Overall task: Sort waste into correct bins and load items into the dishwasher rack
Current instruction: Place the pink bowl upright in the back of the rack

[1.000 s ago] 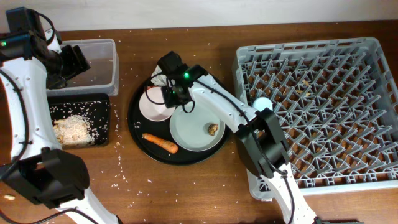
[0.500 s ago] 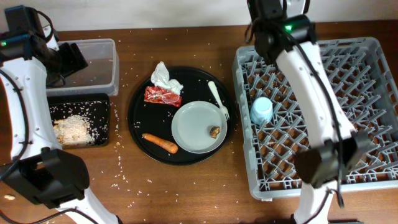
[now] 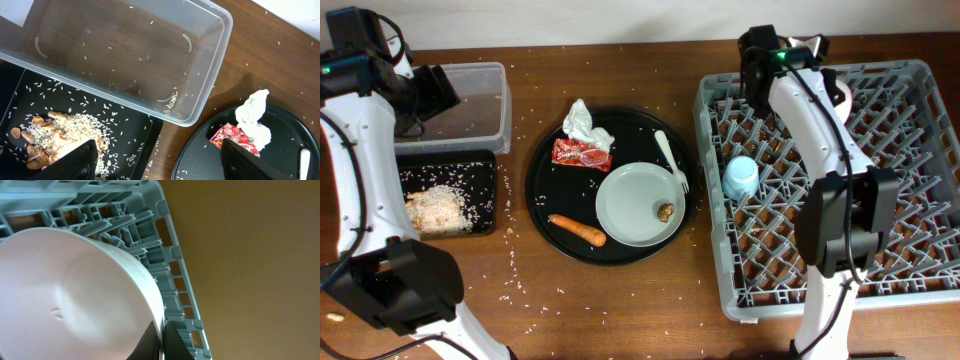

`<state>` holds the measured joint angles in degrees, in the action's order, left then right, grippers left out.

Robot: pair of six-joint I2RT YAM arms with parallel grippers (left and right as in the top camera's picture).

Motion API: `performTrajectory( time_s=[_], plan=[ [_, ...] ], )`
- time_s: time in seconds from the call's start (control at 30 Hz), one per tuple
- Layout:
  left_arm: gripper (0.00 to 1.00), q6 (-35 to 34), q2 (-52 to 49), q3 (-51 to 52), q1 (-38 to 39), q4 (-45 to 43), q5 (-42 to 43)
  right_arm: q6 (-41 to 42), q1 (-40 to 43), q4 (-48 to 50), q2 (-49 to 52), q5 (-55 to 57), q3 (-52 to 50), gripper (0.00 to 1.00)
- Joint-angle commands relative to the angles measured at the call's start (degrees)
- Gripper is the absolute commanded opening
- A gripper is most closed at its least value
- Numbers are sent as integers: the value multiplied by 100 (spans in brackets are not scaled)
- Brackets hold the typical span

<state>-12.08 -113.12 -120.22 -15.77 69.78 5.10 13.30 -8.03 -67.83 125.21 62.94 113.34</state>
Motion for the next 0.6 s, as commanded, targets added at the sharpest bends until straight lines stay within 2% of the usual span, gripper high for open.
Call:
performTrajectory(
  time_s=[0.0,0.2,0.23,0.3,0.4,0.43,0.47,0.5,0.57],
  plan=[
    [78,-50,39,-72,-4,-11,-61,63,-269,20,74,-717,-20,4],
    [78,-48,39,-72,-4,-11,-61,61,-444,55,74,-922,-20,5],
    [78,-48,39,-72,-4,-11,-61,59,-457,55,74,-1182,-20,15],
    [78,-48,39,-72,-4,-11,-61,44,-514,35,74,-1720,-20,26],
    [79,-48,39,-72,-4,-11,-61,44,-785,-212,72,-1836,-20,39],
    [79,-48,39,-72,-4,-11,-59,44,-868,-282,63,-1832,-17,49],
    [79,-48,39,-72,-4,-11,-59,48,-977,-382,39,-1766,-17,79],
    [79,-48,39,-72,-4,-11,-57,48,-1036,-431,-17,-1722,-11,98],
    [79,-48,39,-72,-4,-11,-39,70,-1067,-575,-229,-1733,138,99]
  ],
)
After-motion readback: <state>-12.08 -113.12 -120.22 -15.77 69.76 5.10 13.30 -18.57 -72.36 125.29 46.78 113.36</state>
